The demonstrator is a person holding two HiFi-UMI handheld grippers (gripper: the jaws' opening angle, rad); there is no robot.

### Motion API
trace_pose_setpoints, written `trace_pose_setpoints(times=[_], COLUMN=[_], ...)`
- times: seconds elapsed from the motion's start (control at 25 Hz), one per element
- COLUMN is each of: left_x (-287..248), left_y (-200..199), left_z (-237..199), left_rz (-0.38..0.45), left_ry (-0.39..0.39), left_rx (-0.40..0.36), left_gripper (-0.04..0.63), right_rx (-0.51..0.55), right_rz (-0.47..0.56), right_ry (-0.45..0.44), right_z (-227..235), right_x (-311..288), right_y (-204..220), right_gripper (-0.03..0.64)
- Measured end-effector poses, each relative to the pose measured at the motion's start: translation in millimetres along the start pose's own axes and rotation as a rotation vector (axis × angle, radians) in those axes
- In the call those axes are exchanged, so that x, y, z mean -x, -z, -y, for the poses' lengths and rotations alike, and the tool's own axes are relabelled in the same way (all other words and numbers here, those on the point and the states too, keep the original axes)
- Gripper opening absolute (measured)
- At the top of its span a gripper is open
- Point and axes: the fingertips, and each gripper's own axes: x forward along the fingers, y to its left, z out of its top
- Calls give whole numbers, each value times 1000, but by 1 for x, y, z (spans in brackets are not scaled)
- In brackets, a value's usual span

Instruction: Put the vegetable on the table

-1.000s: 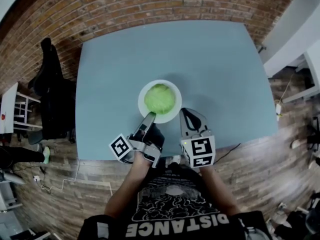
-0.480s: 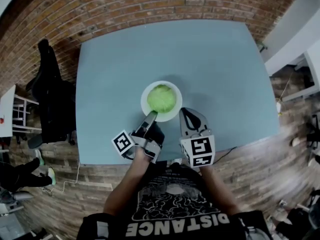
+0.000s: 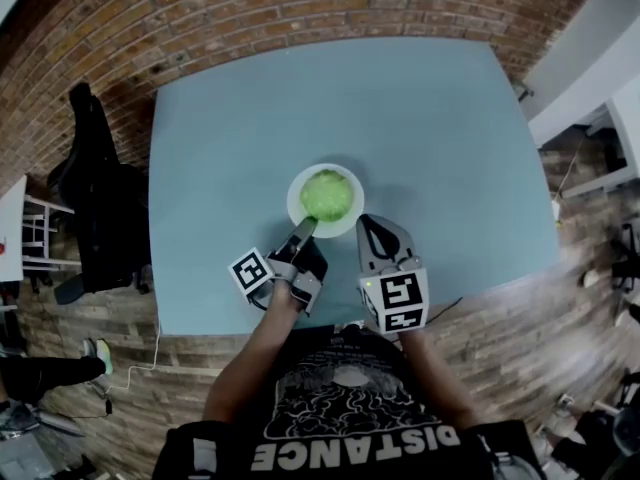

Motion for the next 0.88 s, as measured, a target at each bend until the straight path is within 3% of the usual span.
trace_pose_setpoints(times=[0.88], left_x=[-20], left_y=[-17], left_z=[-47], left_rz=[-25], left_ry=[-126], left_rx=[-25], left_gripper=[37], right_rx=[-14], right_rz=[-48], right_ry=[-13], right_z=[2], right_x=[-10], right_y=[15], right_gripper=[9])
